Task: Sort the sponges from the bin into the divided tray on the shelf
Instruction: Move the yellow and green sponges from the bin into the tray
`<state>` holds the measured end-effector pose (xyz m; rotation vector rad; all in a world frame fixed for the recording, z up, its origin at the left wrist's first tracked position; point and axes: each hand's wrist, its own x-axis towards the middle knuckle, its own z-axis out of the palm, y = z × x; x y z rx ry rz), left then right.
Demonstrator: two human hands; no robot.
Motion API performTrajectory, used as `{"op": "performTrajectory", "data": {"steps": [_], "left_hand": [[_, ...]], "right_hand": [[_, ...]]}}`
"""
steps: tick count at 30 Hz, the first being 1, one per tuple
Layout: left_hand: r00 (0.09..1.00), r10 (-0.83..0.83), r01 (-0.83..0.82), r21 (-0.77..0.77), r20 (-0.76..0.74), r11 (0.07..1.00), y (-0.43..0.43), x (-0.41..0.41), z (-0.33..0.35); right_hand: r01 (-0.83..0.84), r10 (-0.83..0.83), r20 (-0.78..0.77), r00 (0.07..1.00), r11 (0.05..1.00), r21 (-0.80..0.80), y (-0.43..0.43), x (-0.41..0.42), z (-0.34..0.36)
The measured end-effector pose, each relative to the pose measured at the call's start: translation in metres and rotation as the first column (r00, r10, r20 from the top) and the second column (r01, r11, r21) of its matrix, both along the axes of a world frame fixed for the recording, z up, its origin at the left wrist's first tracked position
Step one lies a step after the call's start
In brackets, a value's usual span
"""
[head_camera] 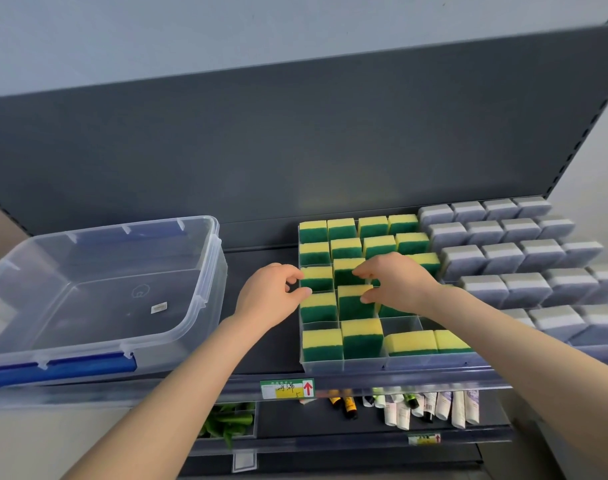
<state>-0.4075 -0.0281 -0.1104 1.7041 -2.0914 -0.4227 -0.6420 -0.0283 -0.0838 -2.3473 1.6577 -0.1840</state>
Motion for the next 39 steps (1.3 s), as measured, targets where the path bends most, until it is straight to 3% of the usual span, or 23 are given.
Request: {"op": "performTrajectory", "data": {"steps": [6, 11, 16, 22, 29, 31, 32, 35, 39], "left_hand": [[1.0, 0.018, -0.017, -0.082, 0.006, 0.996, -0.01, -0.006, 0.007], [0.996, -0.061, 0.056, 0.077, 0.071, 0.995, -0.03, -0.016, 0.004], [0.997, -0.037, 0.032, 0.088, 0.064, 0.996, -0.046, -0.018, -0.005], [0.995, 0.083, -0.079, -0.066, 0.054, 0.995, -0.05, -0.03, -0.007], [0.995, 0.063, -0.072, -0.122, -0.074, 0.99, -0.042, -0.016, -0.003], [0.99, -0.036, 0.028, -0.057, -0.137, 0.998, -0.033, -0.008, 0.003], [0.983, -0.104, 0.112, 0.048, -0.153, 0.993, -0.028, -0.005, 0.007], [0.959, -0.284, 0.265, 0.321, 0.012, 0.909, -0.014, 0.001, 0.008], [0.98, -0.189, 0.174, 0.209, 0.057, 0.962, -0.016, 0.001, -0.001]], "right_hand": [[0.003, -0.001, 0.048, 0.999, 0.999, -0.038, -0.003, 0.004, 0.007], [0.032, -0.025, 0.09, 0.996, 0.997, -0.076, -0.014, 0.014, 0.015], [0.036, -0.031, 0.089, 0.996, 0.998, -0.054, -0.012, 0.013, 0.01], [0.044, -0.04, 0.087, 0.995, 0.998, -0.037, -0.011, 0.013, 0.007], [0.041, -0.037, 0.102, 0.994, 0.999, -0.036, -0.01, 0.008, 0.007], [-0.001, 0.003, 0.084, 0.996, 1.0, -0.017, -0.009, 0.008, 0.007], [-0.026, 0.025, 0.064, 0.998, 1.0, 0.012, -0.009, 0.008, 0.007], [-0.071, 0.072, -0.006, 0.997, 0.994, 0.078, -0.006, 0.013, 0.003], [-0.045, 0.046, -0.018, 0.999, 0.997, 0.061, -0.007, 0.017, -0.003]]}}
